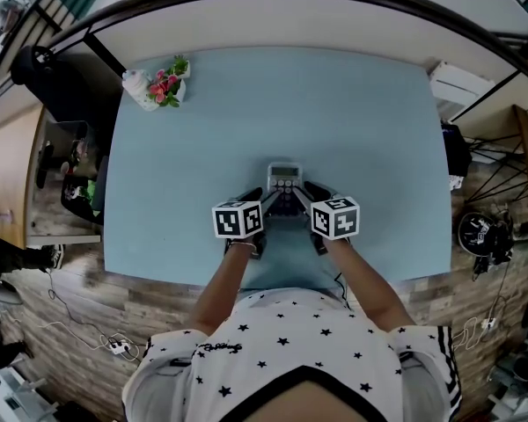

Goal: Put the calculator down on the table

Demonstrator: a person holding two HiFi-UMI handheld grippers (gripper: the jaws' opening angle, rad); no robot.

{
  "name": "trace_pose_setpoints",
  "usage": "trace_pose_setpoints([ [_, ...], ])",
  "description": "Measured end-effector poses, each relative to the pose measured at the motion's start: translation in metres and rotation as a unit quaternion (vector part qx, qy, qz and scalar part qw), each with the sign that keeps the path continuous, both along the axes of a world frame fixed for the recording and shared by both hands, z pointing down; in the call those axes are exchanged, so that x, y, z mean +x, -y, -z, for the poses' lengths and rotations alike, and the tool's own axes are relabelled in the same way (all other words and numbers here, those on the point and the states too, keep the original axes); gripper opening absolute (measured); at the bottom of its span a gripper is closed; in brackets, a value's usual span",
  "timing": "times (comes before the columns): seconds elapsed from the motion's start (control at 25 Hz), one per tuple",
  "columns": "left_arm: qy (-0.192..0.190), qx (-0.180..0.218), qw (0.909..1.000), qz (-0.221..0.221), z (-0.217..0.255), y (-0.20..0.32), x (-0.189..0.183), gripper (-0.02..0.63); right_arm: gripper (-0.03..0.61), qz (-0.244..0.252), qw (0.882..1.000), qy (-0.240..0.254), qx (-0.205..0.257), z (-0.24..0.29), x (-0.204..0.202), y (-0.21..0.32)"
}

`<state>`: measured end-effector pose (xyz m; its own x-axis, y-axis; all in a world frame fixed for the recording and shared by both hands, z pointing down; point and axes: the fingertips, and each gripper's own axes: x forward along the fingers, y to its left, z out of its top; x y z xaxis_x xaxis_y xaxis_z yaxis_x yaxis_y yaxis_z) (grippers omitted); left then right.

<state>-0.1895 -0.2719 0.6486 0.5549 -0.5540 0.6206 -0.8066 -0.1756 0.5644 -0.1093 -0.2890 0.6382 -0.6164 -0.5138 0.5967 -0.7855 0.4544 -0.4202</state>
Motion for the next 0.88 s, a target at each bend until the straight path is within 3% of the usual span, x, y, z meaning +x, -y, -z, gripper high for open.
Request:
trace_pose_setpoints([
  [0.28, 0.003, 0.056, 0.9984, -0.007, 0.028, 0.003, -0.001, 0.208, 0.088, -0.011, 0.999, 0.021, 0.026, 0.02, 0.004, 0.003],
  [0.52, 0.056, 0.132, 0.9888, -0.042, 0.057, 0.004, 0.001, 0.133, 0.035, -0.019, 0.997, 0.046, 0.056, 0.046, 0.007, 0.004],
  [0.72, 0.034, 0.186, 0.9807, -0.05, 0.09, 0.001, 0.005, 0.057, -0.005, -0.02, 0.994, 0.069, 0.078, 0.068, 0.011, 0.002],
  [0.88, 0.03, 0.22, 0.9729, -0.064, 0.116, -0.001, 0.007, 0.041, -0.005, -0.027, 0.99, 0.087, 0.109, 0.097, 0.018, 0.004],
])
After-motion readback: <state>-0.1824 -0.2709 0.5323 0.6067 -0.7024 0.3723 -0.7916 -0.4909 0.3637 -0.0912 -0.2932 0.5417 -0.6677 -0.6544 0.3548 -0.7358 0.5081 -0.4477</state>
